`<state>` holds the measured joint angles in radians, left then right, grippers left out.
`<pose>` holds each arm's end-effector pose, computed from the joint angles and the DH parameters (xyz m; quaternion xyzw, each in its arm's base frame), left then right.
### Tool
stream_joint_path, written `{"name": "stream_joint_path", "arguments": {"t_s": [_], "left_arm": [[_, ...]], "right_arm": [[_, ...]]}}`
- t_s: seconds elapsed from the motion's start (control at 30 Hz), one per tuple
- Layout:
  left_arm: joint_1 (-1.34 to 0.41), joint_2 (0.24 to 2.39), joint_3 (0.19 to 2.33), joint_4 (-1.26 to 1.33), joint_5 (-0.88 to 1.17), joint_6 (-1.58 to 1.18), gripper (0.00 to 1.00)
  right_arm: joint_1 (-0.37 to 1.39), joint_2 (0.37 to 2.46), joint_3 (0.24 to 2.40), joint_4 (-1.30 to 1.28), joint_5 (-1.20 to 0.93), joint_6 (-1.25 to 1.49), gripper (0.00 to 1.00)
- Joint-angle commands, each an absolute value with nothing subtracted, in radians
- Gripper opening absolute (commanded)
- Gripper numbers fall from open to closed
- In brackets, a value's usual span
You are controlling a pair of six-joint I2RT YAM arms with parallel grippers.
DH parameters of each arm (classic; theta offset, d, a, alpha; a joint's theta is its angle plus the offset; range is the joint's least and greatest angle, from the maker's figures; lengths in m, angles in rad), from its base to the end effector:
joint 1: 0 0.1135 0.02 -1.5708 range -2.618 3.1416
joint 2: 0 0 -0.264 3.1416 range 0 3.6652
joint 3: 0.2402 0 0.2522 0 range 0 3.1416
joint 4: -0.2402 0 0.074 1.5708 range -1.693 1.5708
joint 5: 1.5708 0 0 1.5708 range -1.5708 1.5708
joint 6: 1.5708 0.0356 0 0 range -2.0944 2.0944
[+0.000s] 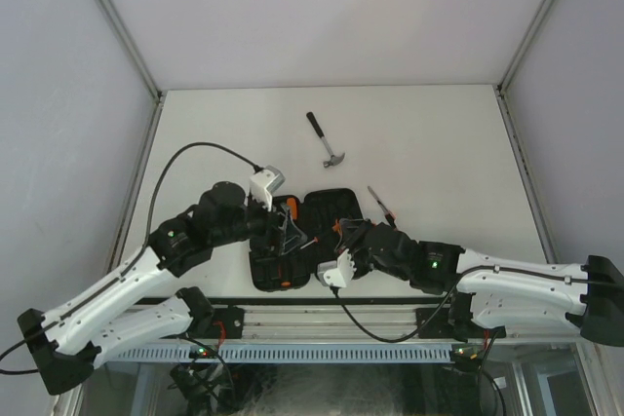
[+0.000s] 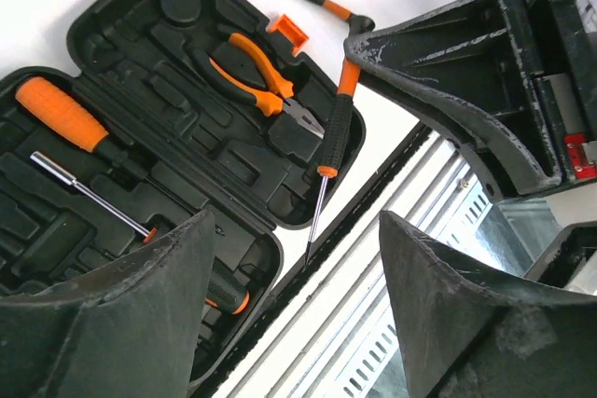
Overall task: Sort the tools into containers
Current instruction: Pick up the screwdriver from the center of the board.
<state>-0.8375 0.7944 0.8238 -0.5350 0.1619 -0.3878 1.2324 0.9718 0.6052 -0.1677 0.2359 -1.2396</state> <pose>0.1119 -0.1328 0.3162 0.2315 0.8279 -0.3480 0.3740 0.0792 0.1999 0.2444 -0.7956 0.3385 -0.1040 0.4915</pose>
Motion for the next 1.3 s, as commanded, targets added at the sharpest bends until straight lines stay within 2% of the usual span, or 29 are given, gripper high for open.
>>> {"name": "stream_joint_path", "arguments": {"t_s": [0.0,0.33,0.5,0.7,0.97,1.13,1.27], "left_arm": [[-0.858,0.835,0.828,-0.492,0.205,-0.368,0.73],[-0.898,0.927,0.834,-0.509,0.276,-0.347,0.58],[-0.902,0.939,0.835,-0.51,0.263,-0.342,0.56],[-0.903,0.961,0.848,-0.504,0.27,-0.335,0.43],[-0.904,0.968,0.839,-0.509,0.273,-0.323,0.36],[-0.904,0.974,0.841,-0.509,0.278,-0.321,0.2],[-0.904,0.976,0.846,-0.51,0.278,-0.319,0.16]], "right_arm": [[1.239,0.974,0.652,-0.117,0.259,-1.304,0.0],[1.248,0.977,0.653,-0.103,0.271,-1.317,0.0],[1.258,0.971,0.652,-0.109,0.264,-1.324,0.0],[1.269,0.978,0.652,-0.098,0.264,-1.323,0.0],[1.269,0.957,0.652,-0.092,0.268,-1.321,0.0],[1.27,0.957,0.652,-0.102,0.267,-1.324,0.0],[1.272,0.957,0.653,-0.104,0.269,-1.321,0.0]]}}
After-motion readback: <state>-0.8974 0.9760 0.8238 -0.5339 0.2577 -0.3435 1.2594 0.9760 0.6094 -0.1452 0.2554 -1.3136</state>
